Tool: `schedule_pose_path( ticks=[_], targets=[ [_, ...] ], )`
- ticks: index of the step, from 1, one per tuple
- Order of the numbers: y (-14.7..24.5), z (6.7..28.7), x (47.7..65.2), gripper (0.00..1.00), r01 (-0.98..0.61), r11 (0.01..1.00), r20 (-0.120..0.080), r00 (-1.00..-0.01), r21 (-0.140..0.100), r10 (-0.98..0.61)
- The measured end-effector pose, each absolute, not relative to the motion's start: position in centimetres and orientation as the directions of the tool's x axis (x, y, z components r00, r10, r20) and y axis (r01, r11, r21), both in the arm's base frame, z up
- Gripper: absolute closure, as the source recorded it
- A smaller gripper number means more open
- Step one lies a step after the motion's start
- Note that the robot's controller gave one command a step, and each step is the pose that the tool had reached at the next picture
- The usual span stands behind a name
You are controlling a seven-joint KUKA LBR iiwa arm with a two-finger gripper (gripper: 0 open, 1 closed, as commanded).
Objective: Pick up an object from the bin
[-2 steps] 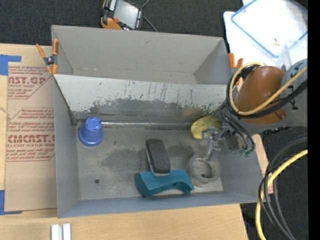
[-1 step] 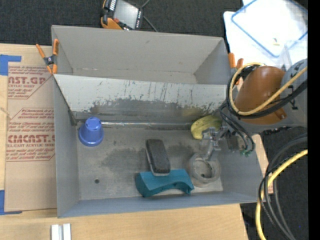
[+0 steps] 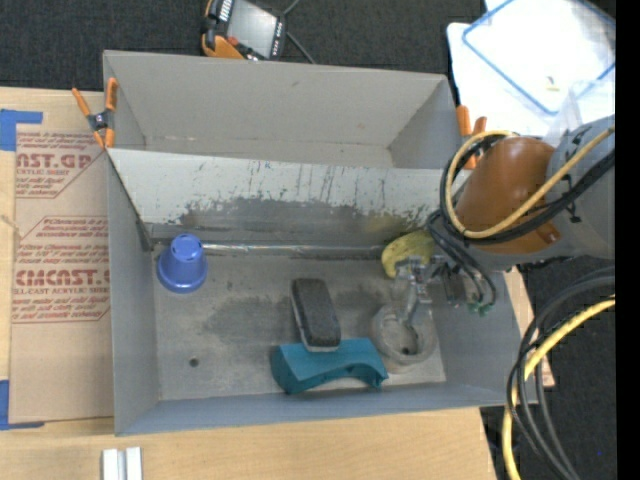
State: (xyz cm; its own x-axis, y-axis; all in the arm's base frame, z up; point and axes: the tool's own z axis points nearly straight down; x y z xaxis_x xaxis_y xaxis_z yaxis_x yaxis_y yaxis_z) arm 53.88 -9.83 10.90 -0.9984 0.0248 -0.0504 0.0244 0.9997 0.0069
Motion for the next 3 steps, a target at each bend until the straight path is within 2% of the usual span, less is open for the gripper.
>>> schedule_pose_path(
  ticks=[1,2,3],
  targets=[
    [-9.7,18.2,49.6,1.00,-0.080,0.997,-0.049,-0.996,0.004,-0.080],
    [-7.9,9.3,55.1,1.00,-0.261,0.965,-0.054,-0.964,-0.005,-0.261],
    [-7.9,8.4,54.9,1.00,-0.156,0.988,-0.057,-0.986,0.000,-0.156]
  ],
)
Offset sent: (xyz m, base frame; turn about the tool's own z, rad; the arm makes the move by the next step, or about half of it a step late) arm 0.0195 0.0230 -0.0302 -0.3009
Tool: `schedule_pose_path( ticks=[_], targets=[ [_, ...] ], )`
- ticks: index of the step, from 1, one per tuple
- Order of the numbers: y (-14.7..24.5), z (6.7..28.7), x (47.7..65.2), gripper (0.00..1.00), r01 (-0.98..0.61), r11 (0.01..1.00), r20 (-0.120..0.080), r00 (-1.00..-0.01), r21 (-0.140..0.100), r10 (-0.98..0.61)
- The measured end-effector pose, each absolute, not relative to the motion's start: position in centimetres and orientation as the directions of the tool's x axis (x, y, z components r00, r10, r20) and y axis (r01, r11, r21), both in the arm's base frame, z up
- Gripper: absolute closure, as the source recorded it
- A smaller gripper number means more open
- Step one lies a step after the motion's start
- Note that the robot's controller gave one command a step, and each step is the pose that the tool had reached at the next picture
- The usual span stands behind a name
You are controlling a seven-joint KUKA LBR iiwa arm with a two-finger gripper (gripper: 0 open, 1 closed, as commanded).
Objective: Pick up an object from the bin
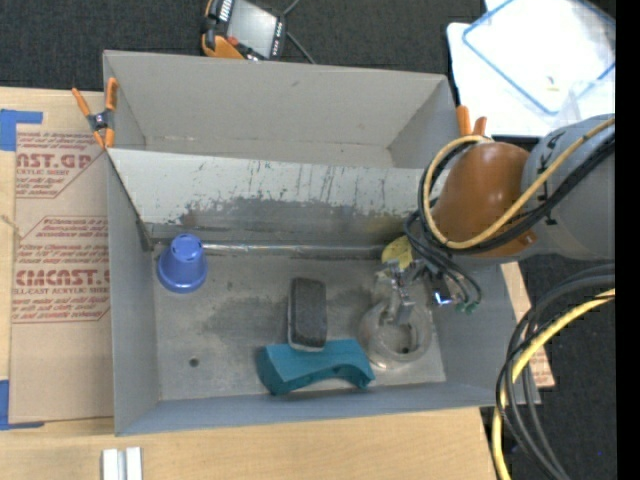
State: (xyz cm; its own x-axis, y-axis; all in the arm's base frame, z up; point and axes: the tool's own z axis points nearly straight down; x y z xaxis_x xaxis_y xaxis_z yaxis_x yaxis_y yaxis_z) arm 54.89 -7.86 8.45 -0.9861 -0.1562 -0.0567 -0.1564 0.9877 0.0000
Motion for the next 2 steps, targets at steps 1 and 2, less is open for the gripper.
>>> schedule_pose_path(
  ticks=[1,2],
  targets=[
    [-7.5,11.1,55.3,1.00,-0.143,0.990,-0.044,-0.989,0.004,-0.142],
    [-9.7,22.4,55.5,1.00,-0.495,0.869,-0.045,-0.868,-0.013,-0.495]
  ],
)
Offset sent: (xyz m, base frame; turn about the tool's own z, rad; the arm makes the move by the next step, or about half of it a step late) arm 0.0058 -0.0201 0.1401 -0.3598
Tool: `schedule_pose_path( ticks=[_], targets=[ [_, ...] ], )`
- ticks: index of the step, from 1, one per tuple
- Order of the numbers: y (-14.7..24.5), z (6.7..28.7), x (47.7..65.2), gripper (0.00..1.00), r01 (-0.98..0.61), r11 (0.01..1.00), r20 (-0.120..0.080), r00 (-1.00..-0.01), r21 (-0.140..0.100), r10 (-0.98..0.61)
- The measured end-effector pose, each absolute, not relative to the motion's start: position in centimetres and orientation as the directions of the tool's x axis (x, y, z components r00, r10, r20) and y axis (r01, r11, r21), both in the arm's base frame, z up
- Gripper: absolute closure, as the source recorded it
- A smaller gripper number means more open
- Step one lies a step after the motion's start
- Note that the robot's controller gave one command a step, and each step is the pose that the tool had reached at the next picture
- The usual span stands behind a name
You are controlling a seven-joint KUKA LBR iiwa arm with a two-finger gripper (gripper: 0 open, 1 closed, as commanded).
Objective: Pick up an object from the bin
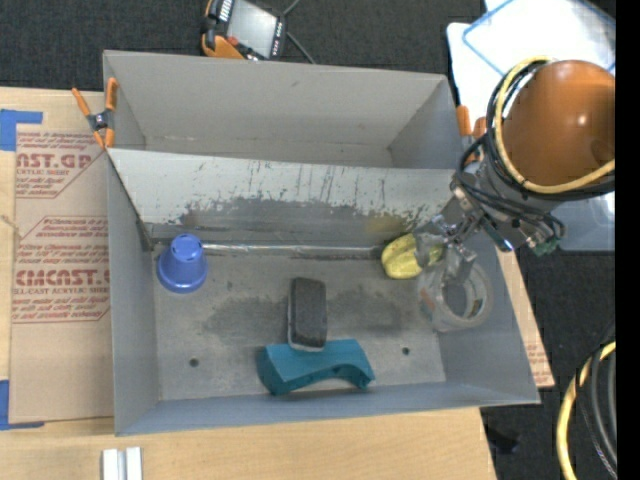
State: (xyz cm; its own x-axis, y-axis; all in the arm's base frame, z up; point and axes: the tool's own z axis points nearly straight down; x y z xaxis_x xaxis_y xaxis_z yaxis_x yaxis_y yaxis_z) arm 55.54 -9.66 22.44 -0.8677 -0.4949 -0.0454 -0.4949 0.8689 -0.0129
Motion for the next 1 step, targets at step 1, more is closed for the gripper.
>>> schedule_pose_path(
  ticks=[1],
  targets=[
    [-8.51,15.65,55.86,1.00,-0.261,0.965,-0.046,-0.964,0.003,-0.261]
  ],
)
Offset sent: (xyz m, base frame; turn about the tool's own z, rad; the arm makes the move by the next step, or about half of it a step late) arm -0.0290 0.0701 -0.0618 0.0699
